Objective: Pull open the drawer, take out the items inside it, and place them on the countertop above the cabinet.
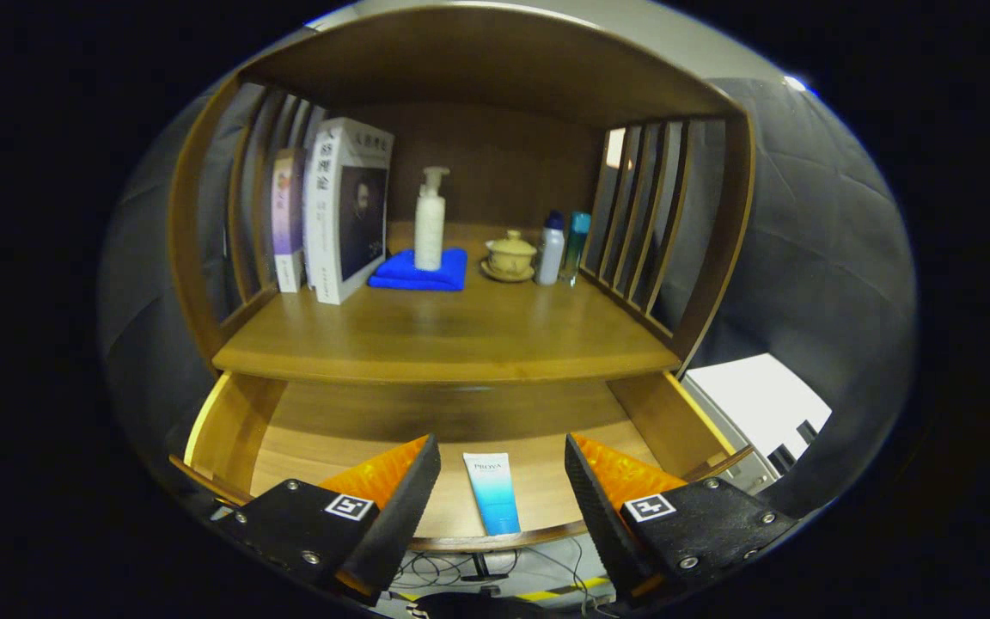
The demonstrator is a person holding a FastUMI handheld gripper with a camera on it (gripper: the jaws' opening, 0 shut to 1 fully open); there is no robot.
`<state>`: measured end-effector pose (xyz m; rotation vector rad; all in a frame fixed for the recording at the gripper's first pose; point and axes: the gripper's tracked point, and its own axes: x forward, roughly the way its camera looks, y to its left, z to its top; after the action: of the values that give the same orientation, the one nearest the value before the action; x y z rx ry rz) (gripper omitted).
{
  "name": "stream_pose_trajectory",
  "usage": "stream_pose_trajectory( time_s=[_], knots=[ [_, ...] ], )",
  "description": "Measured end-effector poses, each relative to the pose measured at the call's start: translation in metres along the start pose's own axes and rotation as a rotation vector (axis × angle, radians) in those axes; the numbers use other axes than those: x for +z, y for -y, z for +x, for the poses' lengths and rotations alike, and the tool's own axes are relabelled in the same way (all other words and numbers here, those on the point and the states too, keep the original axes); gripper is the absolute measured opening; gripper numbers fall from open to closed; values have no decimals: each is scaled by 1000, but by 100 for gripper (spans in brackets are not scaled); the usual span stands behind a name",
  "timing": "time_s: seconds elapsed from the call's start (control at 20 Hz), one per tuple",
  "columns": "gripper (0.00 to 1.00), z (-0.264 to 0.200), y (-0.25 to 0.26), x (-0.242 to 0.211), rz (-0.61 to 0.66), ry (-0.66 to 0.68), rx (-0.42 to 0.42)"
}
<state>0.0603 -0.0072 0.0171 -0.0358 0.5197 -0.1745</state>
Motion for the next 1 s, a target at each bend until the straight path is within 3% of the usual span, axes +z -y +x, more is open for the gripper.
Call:
stream_pose_trajectory(
  time_s=[0.2, 0.45, 1.0],
  knots=[
    [91, 37, 5, -25, -24, -143, -16],
    [92, 70, -6, -54, -35, -306, 21],
    [91, 96, -9, -90, -79, -516, 37]
  ],
)
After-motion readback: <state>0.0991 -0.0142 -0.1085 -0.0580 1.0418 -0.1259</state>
